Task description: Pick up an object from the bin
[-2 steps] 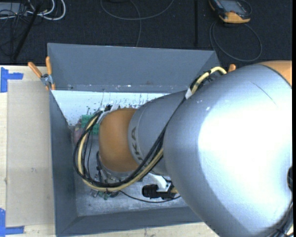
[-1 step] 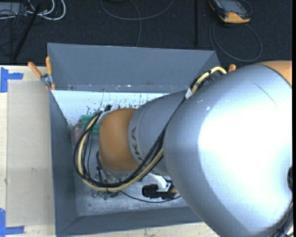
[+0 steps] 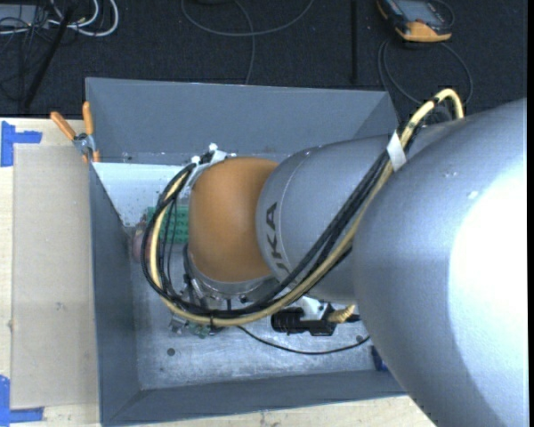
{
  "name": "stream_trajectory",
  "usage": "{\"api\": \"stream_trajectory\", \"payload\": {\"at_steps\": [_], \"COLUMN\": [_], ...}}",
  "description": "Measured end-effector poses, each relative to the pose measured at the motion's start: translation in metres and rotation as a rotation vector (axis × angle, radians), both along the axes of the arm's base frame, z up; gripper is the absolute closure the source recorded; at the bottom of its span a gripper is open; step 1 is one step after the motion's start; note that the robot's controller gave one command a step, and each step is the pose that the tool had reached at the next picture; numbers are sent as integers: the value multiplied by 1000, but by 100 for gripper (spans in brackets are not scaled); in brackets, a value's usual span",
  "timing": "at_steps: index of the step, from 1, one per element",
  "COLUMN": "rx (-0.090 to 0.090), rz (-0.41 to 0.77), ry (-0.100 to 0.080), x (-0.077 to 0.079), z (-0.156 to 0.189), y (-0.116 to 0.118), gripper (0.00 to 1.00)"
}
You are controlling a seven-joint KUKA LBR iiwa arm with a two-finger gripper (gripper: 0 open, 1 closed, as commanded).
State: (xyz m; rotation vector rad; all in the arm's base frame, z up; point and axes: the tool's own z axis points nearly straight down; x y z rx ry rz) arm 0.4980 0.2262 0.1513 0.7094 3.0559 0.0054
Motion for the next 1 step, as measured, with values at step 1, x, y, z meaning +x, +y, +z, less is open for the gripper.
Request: {"api": "stream_trajectory", "payload": {"at_steps": [1], "rx": [0], "rz": [20], "ry": [-1], "x": [-4], "z": [125], "y": [-15], "gripper": [100]}}
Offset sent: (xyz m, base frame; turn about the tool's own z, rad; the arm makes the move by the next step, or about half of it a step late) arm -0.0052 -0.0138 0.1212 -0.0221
